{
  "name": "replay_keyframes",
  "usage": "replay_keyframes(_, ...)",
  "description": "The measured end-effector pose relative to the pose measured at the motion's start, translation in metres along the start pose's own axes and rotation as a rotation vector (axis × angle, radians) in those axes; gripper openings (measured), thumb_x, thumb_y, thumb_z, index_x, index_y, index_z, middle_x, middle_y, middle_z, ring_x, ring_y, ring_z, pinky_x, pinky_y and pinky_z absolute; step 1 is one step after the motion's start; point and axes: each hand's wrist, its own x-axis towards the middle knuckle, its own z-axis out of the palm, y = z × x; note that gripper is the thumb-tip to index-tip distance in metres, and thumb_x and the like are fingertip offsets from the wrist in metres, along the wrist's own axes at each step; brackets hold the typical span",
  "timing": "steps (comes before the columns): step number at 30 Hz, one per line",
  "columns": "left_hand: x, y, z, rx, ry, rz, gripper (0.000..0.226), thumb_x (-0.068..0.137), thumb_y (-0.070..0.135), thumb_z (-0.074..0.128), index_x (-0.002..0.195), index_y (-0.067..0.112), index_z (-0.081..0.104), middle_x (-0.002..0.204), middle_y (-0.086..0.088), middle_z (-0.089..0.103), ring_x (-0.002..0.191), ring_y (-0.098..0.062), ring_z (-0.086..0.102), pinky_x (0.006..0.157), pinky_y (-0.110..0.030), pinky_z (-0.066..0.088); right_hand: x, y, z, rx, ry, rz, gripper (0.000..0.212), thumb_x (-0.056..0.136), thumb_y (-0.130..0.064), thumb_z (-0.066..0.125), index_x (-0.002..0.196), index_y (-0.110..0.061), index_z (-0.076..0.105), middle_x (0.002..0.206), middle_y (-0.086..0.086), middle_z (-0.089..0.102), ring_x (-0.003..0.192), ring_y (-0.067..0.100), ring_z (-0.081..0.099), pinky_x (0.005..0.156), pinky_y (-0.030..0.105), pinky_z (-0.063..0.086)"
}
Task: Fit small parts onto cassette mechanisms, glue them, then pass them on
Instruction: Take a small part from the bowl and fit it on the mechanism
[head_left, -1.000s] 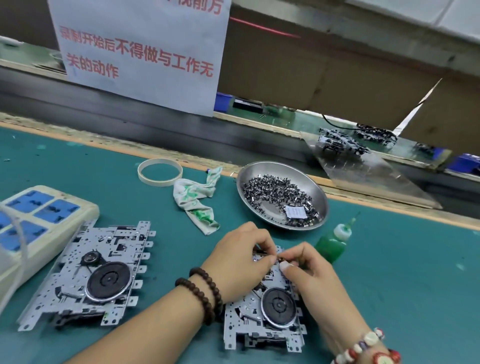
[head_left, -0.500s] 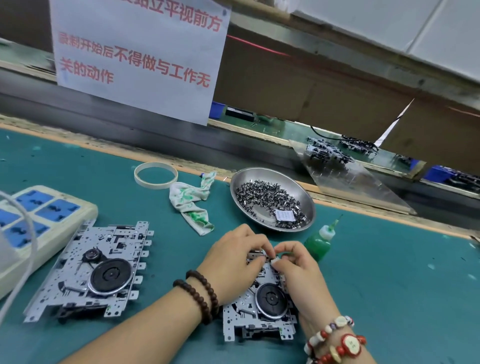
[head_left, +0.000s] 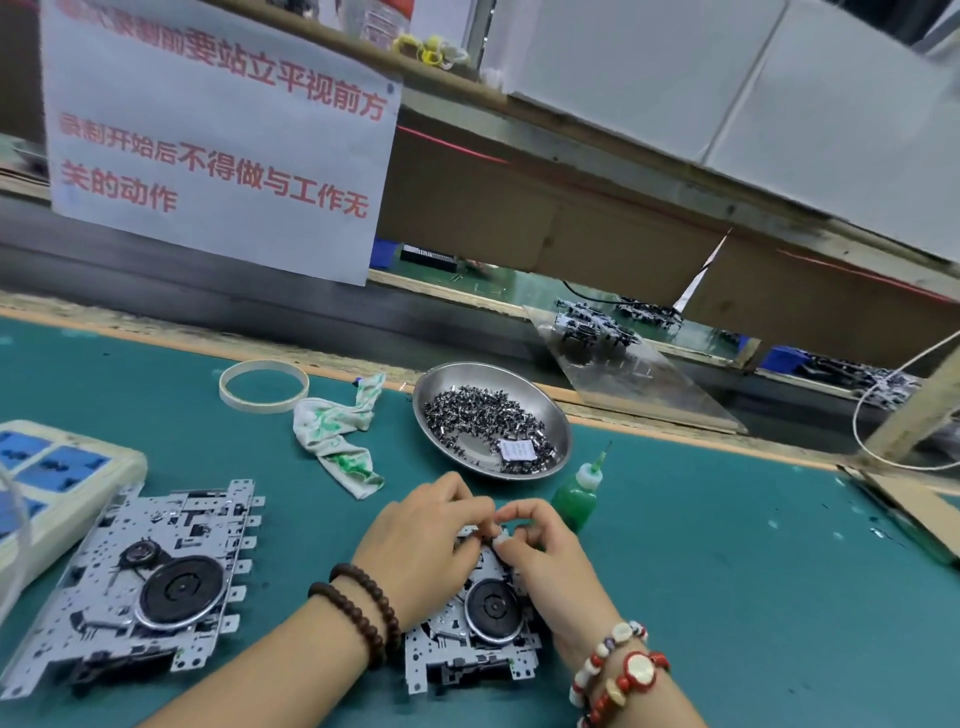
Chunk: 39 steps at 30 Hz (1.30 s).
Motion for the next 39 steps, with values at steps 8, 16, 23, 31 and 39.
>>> replay_keyframes(8,-0.005,0.000,0.003,0.034,0.081,0.004,0.021,0.091,0.029,0.045,0.102,0.040,0.058,0.092,0.017,0.042,0.087,-0.004,0.044,0.084,-0.026,0.036,0.004,-0.006,0.003,0.077,0.018,0.097,0.019,0.085,0.001,0.054,0.086,-0.017,0.059,0.082,0.008,0.056,0.068,0.012,0.050,0.058,0.021,0.039)
replay_keyframes(16,-0.006,0.001,0.004,-0.067,0.076,-0.043,0.025,0.090,0.024,0.050,0.103,0.039,0.066,0.092,0.010,0.048,0.090,-0.009,0.050,0.084,-0.033,0.042,0.005,-0.007,0.001,0.119,0.015,0.112,0.020,0.085,0.002,0.055,0.081,-0.018,0.059,0.075,0.003,0.060,0.063,0.009,0.051,0.052,0.016,0.038)
replay_keyframes(23,-0.005,0.002,0.003,-0.120,0.042,-0.072,0.021,0.089,0.021,0.052,0.096,0.033,0.069,0.091,0.006,0.049,0.086,-0.010,0.049,0.084,-0.037,0.043,0.004,-0.005,-0.001,0.057,-0.021,0.065,0.015,0.087,-0.005,0.056,0.085,-0.020,0.059,0.075,0.001,0.056,0.066,0.010,0.048,0.057,0.019,0.037)
replay_keyframes(31,-0.002,-0.004,0.000,-0.274,0.112,-0.103,0.025,0.088,0.021,0.055,0.093,0.040,0.069,0.095,0.017,0.050,0.090,0.002,0.049,0.081,-0.014,0.043,-0.018,0.016,-0.022,-0.201,0.303,-0.245,0.024,0.083,-0.016,0.063,0.088,-0.037,0.054,0.092,-0.007,0.053,0.059,0.006,0.050,0.058,0.016,0.036)
replay_keyframes(39,0.007,-0.018,-0.010,-0.323,-0.023,-0.332,0.008,0.090,0.030,0.055,0.092,0.030,0.062,0.083,0.015,0.058,0.074,0.004,0.051,0.064,-0.007,0.036,0.008,0.023,-0.048,-0.108,0.403,-0.114,0.066,0.077,-0.025,0.073,0.130,-0.025,0.034,0.118,-0.003,0.038,0.107,0.017,0.040,0.098,0.034,0.035)
